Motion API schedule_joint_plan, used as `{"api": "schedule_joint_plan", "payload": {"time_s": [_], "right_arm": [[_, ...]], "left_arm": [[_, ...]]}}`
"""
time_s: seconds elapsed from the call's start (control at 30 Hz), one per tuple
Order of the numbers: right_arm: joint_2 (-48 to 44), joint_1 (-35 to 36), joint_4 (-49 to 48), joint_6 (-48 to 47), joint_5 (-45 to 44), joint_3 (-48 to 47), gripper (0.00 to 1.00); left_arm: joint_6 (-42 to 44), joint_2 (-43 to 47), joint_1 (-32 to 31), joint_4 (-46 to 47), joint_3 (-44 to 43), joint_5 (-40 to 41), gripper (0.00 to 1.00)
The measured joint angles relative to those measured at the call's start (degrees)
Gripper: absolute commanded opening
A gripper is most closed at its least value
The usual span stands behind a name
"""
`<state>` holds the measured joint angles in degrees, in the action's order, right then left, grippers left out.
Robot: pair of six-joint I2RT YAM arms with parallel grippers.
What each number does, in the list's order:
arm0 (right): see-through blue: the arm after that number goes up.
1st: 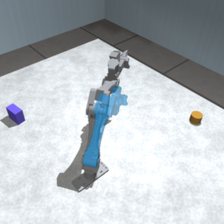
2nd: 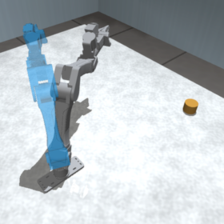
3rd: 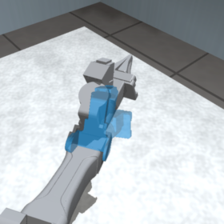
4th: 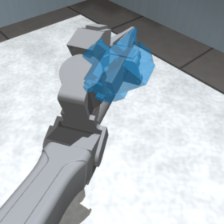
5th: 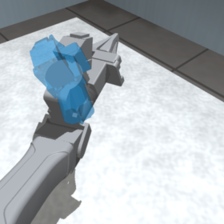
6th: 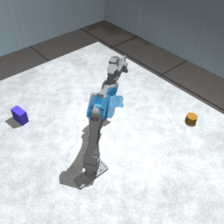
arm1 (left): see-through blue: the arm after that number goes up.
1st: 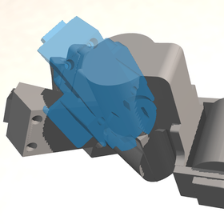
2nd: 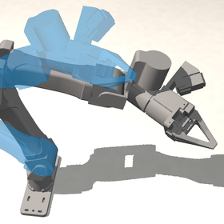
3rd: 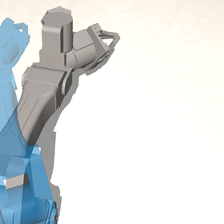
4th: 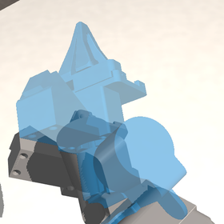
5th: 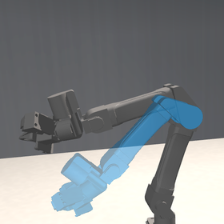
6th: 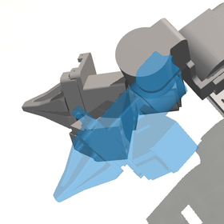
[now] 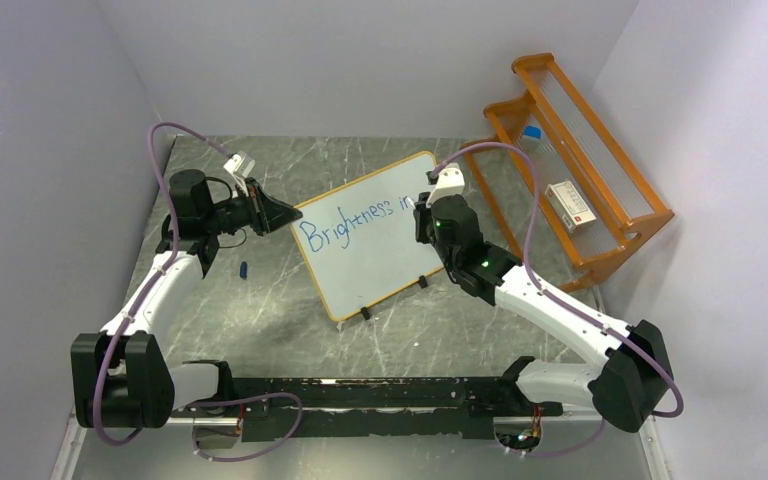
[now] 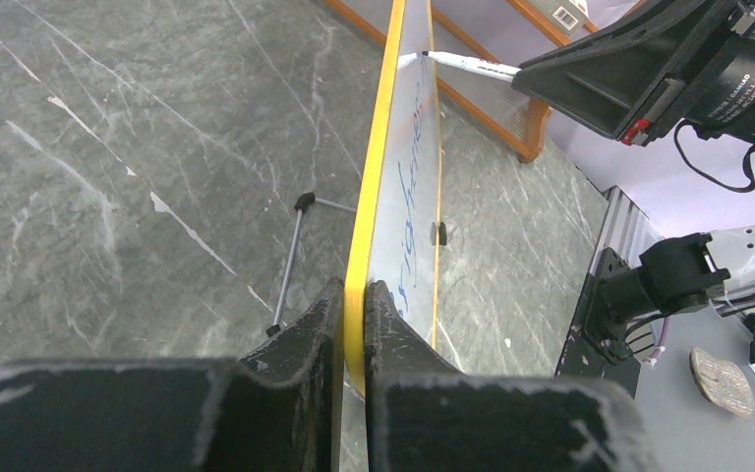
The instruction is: Write a sentence on the whiteboard
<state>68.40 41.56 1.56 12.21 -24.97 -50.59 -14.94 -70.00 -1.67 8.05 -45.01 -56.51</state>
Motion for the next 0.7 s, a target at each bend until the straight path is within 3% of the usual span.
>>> {"api": "schedule_joint_plan", "payload": {"time_s": [0.7], "right_arm": [[-1.4, -0.4, 1.9, 1.8, -0.1, 1.9, 0.00]], "left_arm": [[0.0, 0.0, 0.0, 0.0, 0.0, 0.0, 0.05]]}}
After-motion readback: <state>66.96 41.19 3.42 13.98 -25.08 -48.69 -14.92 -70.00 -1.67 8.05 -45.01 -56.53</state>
